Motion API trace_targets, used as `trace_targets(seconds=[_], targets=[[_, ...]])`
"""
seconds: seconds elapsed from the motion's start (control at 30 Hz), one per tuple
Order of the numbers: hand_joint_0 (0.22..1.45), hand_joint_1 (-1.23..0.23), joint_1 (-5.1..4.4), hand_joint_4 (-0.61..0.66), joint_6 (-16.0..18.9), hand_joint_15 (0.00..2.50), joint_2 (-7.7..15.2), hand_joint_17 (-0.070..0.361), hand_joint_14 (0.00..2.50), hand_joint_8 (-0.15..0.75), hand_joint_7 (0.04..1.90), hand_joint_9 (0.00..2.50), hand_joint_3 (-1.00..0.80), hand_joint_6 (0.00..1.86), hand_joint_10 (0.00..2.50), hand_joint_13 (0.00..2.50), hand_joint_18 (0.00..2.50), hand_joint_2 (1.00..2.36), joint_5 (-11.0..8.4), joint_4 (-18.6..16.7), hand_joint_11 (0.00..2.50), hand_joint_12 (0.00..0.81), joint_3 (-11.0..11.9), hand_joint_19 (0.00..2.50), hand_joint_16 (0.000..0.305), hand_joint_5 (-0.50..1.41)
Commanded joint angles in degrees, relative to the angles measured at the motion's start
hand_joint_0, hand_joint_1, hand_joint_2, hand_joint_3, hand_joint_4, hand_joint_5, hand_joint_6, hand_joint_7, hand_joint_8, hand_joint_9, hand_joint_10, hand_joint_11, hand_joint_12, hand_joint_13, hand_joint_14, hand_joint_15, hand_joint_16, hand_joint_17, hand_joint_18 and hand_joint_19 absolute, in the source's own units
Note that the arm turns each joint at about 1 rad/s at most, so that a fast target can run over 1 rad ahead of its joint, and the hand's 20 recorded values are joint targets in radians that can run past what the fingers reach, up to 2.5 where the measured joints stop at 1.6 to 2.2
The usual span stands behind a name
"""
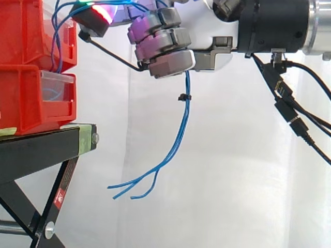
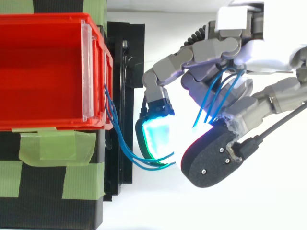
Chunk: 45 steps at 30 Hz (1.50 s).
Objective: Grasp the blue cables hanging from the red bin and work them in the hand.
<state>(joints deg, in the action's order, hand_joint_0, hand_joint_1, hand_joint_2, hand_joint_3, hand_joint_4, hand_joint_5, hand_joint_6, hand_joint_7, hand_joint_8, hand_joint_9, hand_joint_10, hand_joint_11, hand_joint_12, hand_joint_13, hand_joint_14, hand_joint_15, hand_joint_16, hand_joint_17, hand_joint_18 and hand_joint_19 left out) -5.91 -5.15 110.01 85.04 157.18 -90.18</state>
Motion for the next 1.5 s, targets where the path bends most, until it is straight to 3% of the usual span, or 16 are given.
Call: trace_targets(seconds=[0.0, 0.23, 0.43, 0.6, 1.47], targets=[[0.88, -0.65, -0.07, 0.14, -0.83, 1.55, 0.03, 0.105, 2.50, 0.360, 1.31, 0.70, -0.36, 0.73, 2.50, 0.88, 1.42, 1.02, -0.40, 0.32, 2.02, 0.431, 0.01, 1.27, 0.046, 0.36], [0.88, -0.65, -0.15, 0.13, -1.01, 1.54, 0.03, 0.104, 2.50, 0.359, 1.31, 0.69, -0.36, 0.73, 2.50, 0.88, 1.41, 1.02, -3.39, 2.78, 2.00, 0.432, 0.01, 1.28, 0.046, 0.36], [0.88, -0.65, -0.15, 0.14, -1.62, 1.53, 0.03, 0.105, 2.50, 0.365, 1.31, 0.69, -0.36, 0.74, 2.50, 0.87, 1.41, 1.02, -3.13, 4.10, 2.01, 0.434, 0.01, 1.27, 0.047, 0.36], [0.88, -0.65, -0.24, 0.13, -4.26, 1.55, 0.03, 0.102, 2.50, 0.363, 1.30, 0.69, -0.35, 0.74, 2.50, 0.87, 1.41, 1.02, -3.39, 5.68, 2.00, 0.435, 0.01, 1.27, 0.045, 0.35], [0.88, -0.66, -0.33, 0.14, -4.43, 1.54, 0.03, 0.104, 2.50, 0.357, 1.30, 0.68, -0.35, 0.75, 2.50, 0.87, 1.40, 1.02, -3.22, 5.94, 2.00, 0.434, 0.01, 1.27, 0.046, 0.35]])
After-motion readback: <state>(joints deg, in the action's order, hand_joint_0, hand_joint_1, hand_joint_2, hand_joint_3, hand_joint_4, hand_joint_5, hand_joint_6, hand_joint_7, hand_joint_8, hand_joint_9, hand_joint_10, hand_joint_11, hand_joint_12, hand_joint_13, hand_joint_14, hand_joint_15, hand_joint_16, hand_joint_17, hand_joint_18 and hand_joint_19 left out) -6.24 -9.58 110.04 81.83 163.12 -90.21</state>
